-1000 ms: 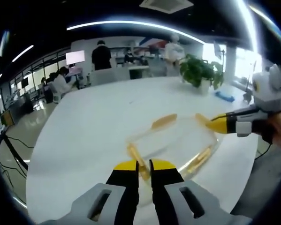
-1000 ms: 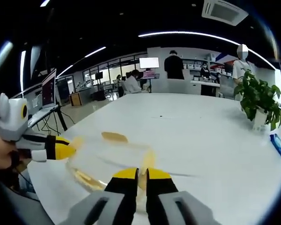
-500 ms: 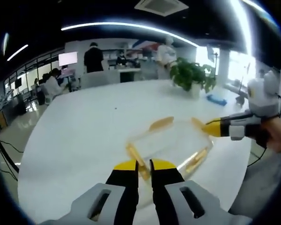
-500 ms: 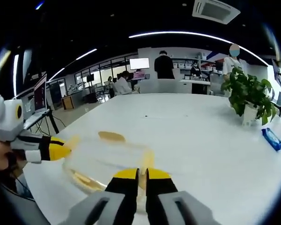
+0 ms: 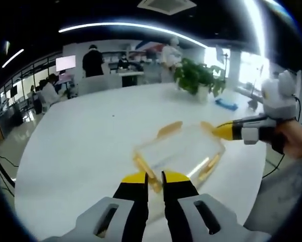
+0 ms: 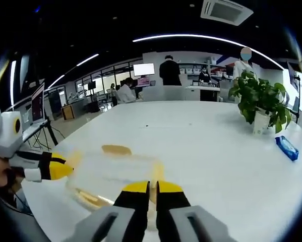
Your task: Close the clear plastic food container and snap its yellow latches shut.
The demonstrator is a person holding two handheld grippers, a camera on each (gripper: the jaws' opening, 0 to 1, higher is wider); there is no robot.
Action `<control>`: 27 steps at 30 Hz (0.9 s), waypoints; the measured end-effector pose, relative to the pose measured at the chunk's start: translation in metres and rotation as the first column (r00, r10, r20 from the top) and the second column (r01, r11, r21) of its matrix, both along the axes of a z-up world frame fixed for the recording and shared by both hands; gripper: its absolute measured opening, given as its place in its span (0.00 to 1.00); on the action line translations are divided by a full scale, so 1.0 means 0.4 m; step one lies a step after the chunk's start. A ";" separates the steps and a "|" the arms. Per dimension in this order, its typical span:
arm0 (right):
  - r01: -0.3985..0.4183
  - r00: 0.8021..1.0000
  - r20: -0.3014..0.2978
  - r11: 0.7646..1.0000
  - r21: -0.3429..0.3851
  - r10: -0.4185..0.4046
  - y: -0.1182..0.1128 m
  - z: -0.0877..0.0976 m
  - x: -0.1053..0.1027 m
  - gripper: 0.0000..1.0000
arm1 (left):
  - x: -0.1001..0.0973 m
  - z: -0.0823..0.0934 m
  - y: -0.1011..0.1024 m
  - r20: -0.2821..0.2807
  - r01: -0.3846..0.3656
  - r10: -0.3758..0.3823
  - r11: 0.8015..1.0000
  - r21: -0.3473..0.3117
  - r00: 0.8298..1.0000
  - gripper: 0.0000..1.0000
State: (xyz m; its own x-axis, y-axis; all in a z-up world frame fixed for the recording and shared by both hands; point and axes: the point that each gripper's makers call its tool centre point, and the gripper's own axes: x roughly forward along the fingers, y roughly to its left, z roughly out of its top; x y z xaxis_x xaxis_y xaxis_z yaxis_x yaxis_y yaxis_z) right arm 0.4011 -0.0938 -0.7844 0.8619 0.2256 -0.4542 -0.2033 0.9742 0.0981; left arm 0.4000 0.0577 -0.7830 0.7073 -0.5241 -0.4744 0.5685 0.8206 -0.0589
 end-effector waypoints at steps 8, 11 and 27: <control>0.025 1.000 -0.006 1.000 -0.012 -0.025 -0.027 -0.008 -0.002 0.00 | 0.004 -0.009 -0.028 -0.010 0.020 -0.020 1.000 0.002 1.000 0.07; 0.031 0.999 -0.007 0.999 -0.012 -0.031 -0.032 -0.008 -0.004 0.00 | 0.003 -0.009 -0.032 -0.011 0.024 -0.024 1.000 -0.003 1.000 0.07; 0.030 0.999 -0.026 0.999 -0.026 -0.031 -0.040 -0.033 -0.001 0.00 | 0.001 -0.026 -0.039 -0.035 0.026 -0.026 1.000 -0.007 0.999 0.08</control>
State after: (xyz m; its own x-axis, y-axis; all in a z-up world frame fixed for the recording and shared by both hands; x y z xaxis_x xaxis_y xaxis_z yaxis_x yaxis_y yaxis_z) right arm 0.4008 -0.1099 -0.7975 0.8556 0.1875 -0.4826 -0.1712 0.9821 0.0781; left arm 0.4003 0.0419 -0.7936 0.6762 -0.5454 -0.4952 0.5874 0.8049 -0.0842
